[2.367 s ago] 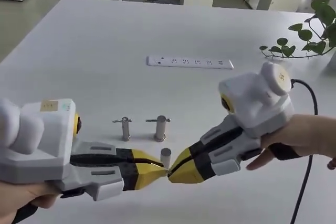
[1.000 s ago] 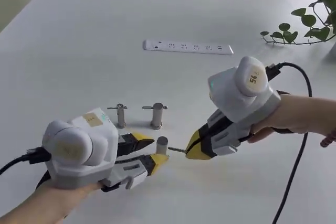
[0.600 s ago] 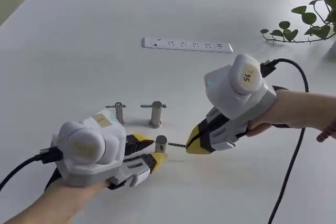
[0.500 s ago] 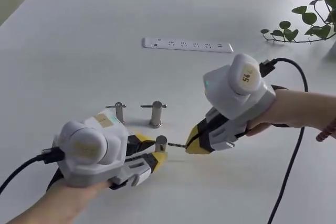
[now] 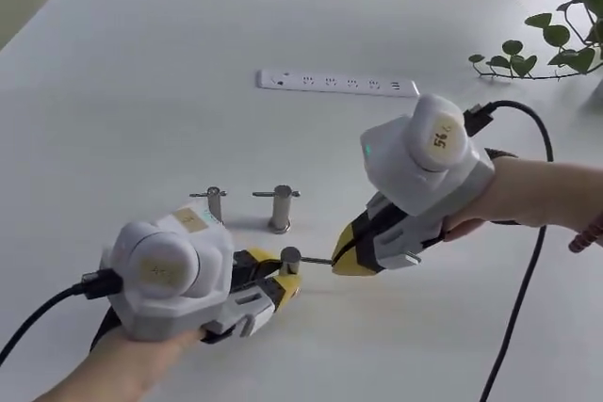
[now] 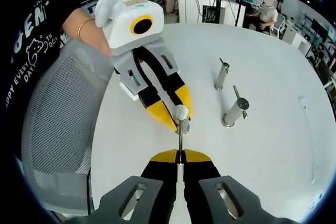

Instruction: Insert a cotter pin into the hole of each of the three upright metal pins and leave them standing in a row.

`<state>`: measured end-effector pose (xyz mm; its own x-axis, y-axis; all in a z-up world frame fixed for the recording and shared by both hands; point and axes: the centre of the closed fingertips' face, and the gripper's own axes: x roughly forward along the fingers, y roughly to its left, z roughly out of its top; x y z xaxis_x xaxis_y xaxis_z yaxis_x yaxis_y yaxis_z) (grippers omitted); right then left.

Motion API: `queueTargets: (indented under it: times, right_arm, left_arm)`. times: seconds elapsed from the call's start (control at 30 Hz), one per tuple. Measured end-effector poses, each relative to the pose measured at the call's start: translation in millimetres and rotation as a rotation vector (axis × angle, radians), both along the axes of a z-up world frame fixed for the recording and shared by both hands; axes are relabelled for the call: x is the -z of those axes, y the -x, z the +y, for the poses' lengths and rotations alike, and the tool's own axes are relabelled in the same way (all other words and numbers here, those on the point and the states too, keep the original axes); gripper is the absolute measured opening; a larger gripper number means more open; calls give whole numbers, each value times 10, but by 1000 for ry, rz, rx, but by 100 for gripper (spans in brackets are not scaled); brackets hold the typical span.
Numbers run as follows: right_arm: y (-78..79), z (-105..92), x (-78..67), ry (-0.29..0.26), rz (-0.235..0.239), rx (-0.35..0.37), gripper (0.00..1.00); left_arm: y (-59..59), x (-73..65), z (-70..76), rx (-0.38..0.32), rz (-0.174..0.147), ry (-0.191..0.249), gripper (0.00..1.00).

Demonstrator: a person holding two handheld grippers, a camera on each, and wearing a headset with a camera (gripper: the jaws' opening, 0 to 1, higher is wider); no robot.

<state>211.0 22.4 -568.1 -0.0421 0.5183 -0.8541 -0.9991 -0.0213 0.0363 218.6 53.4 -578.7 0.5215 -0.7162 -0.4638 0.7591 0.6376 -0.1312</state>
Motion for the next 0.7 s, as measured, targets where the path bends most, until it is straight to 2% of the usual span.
queueTargets:
  times: [0.2,0.4,0.7]
  right_arm:
    - [-11,32,-14,10,-16,-15,0]
    - [-18,62,-23,48,-43,-42,0]
    - [-6,214,-100,42,-61,-57,0]
  left_arm:
    - [3,2,-3,0,2,0,12]
    - [13,7,-5,3,-7,-7,12]
    - [9,16,-5,2,-13,-3,12]
